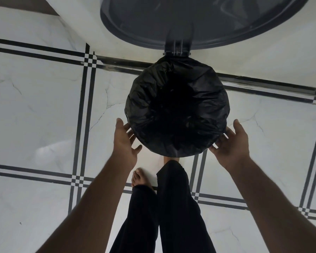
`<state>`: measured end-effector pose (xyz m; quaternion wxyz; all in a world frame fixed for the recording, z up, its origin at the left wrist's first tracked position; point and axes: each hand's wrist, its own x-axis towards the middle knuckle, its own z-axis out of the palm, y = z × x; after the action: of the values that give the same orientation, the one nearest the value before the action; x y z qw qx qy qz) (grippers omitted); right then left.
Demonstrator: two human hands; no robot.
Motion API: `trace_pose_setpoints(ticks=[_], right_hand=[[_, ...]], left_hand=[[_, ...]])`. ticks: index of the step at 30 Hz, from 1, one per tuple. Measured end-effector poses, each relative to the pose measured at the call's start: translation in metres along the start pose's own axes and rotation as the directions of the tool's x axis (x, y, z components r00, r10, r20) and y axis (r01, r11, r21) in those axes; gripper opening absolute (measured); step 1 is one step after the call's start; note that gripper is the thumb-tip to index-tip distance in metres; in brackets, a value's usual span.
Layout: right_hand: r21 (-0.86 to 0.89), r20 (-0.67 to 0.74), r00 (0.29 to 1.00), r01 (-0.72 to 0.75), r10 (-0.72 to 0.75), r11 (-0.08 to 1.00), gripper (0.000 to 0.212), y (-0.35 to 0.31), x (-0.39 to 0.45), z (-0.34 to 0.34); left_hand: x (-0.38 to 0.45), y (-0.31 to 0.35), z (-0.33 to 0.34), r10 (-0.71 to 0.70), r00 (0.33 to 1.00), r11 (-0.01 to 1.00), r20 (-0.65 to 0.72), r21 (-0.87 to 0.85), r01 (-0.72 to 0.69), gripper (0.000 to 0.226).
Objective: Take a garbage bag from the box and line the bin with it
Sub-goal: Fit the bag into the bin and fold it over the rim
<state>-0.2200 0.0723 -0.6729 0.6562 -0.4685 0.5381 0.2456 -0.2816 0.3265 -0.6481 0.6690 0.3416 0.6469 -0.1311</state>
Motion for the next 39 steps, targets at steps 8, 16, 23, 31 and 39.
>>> trace_pose_setpoints(ticks=[8,16,23,31,39], right_hand=[[0.106,0.026,0.999,-0.025,0.023,0.994,0.045,0.001,0.009,-0.012],[0.004,-0.035,0.963,-0.267,0.267,0.964,0.052,0.051,-0.018,-0.023],[0.249,0.104,0.967,-0.250,0.230,0.936,0.061,0.065,-0.021,-0.007],[0.268,0.014,0.988,-0.152,0.154,0.951,0.058,0.063,-0.019,0.000],[0.260,0.012,0.996,-0.093,0.094,0.961,0.056,0.044,-0.009,-0.011]], left_hand=[[0.003,-0.010,-0.007,0.000,1.000,0.996,-0.018,-0.088,-0.002,0.050],[0.004,-0.023,-0.014,-0.031,0.999,0.989,-0.013,-0.146,0.029,0.048],[0.001,-0.025,-0.014,-0.011,0.994,0.999,-0.109,0.039,0.015,0.042],[-0.003,-0.038,-0.012,-0.096,0.995,0.966,0.007,-0.240,0.095,0.046],[0.000,-0.039,-0.007,-0.111,0.994,0.956,0.024,-0.270,0.113,0.049]])
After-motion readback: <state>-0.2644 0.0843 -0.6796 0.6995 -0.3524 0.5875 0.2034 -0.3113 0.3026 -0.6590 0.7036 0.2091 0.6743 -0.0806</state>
